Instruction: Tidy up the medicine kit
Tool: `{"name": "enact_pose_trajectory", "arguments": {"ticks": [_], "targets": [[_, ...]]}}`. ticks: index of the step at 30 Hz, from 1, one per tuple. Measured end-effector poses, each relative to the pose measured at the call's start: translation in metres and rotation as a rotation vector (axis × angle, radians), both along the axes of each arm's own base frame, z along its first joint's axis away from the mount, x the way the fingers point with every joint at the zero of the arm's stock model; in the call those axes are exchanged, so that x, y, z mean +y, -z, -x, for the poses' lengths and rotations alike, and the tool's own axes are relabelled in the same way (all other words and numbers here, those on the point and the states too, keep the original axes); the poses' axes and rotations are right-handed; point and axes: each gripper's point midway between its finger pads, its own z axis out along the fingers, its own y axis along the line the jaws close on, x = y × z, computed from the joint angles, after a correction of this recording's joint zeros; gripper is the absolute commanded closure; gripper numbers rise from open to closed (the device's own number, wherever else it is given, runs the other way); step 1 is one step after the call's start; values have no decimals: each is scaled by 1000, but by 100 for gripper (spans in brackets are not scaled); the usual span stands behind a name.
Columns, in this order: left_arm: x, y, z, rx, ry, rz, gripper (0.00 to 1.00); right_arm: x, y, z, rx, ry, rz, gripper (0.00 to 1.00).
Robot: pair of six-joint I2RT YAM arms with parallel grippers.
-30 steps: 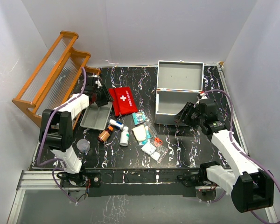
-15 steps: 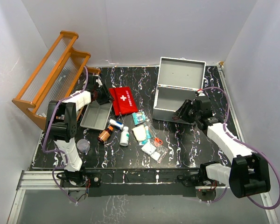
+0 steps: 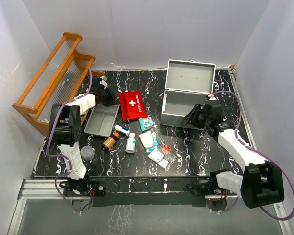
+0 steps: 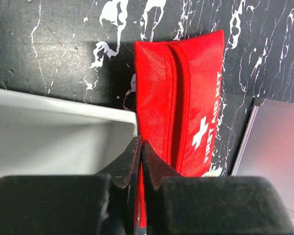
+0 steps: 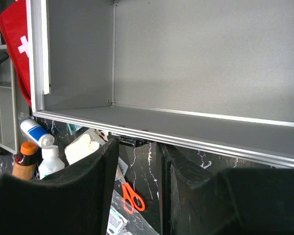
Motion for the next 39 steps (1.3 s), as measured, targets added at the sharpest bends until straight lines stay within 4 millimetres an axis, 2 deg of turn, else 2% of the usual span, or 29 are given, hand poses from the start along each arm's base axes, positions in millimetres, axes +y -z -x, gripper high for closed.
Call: {"name": "enact_pose_trajectory", "arguments": {"ticks": [6,10,15,17,21,26,29,32,39], "targets": [[-4,-4,1,-9,31,14,100,4,-20,2,-41,-13,-15,66],[-11,-21,4,-34,63,50,100,9,-36,5,-72,-31,-32,66],[-13,-50,11,-66,77,69,69,20,-43,7,-84,-62,-39,64],[-14,-54,17,-56,74,59,61,25,-43,10,-80,-78,-39,64],[-18,-46,34,-8,55,6,48,34,-40,16,-65,-100,-38,64],[-31,-15,68,90,50,-37,33,37,-39,17,-63,-100,-38,64],[-31,0,80,131,31,-35,26,38,-39,17,-62,-98,-40,64],[-30,4,82,141,4,-22,19,39,-39,17,-61,-98,-40,64],[-35,-4,69,98,-37,25,20,39,-39,17,-60,-93,-42,64]]}}
